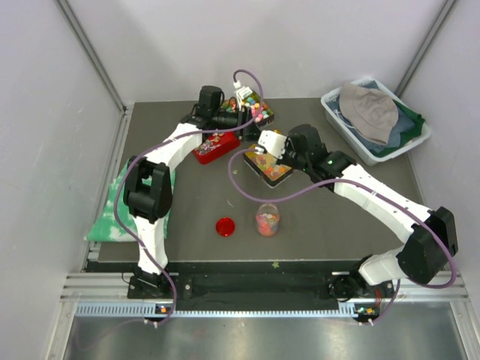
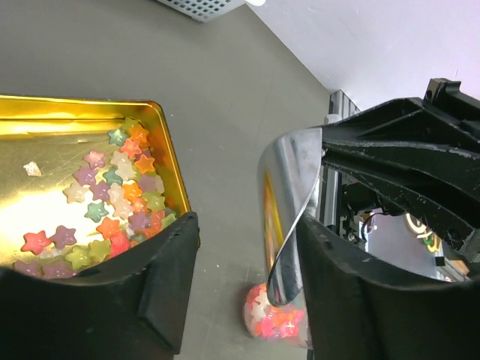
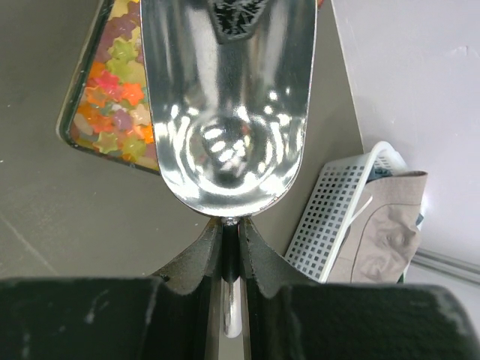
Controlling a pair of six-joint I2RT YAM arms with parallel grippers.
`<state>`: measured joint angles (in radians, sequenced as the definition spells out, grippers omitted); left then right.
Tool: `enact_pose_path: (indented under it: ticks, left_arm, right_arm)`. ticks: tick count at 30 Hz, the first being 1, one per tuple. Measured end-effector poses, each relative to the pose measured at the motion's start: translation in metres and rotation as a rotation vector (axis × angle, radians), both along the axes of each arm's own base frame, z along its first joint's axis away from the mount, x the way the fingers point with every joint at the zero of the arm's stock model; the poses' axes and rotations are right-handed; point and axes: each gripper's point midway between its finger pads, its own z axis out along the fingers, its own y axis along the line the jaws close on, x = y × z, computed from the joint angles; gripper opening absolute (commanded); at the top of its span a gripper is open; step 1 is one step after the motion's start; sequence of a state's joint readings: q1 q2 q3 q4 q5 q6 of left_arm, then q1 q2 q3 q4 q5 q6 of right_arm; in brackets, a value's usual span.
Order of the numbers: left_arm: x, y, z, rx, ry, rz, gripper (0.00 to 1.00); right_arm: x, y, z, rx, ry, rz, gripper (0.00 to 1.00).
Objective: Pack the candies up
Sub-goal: Scoop the fake candies from the storage box.
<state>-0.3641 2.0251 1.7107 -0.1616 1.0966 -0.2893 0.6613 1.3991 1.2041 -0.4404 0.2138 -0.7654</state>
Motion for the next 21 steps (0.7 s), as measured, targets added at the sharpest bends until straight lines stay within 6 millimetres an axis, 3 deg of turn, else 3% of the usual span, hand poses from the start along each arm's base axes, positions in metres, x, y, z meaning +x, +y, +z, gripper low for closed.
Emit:
enact_pose_path:
  ticks: [2, 3, 12, 17, 21]
  left_arm:
    - [-0.001, -0.0001, -0.0014, 0.001, 0.003, -0.002, 0.43]
    - [-0.0013, -0.0001, -0.0016, 0.001, 0.005, -0.003, 0.33]
    - [-0.0038, -0.0023, -0.0016, -0.001, 0.005, -0.013, 0.0]
    - [-0.0045, -0.0029, -0.0012, -0.003, 0.005, -0.016, 0.0]
    - [-0.0047, -0.0029, -0.0011, -0.004, 0.005, -0.017, 0.0]
  right_arm:
    - [0.0022, -0.0011, 0.0022, 0.001, -0.012, -0.009, 0.0]
    - [0.0031, -0.0015, 0.0031, 0.002, -0.016, -0.013, 0.0]
    - [0.0055, -0.0004, 0.0048, 0.012, -0.026, -0.018, 0.0]
    - [0.0052, -0.0002, 0.0044, 0.02, -0.022, -0.023, 0.02]
    - [0.005, 0.0002, 0.0038, 0.028, -0.017, -0.025, 0.24]
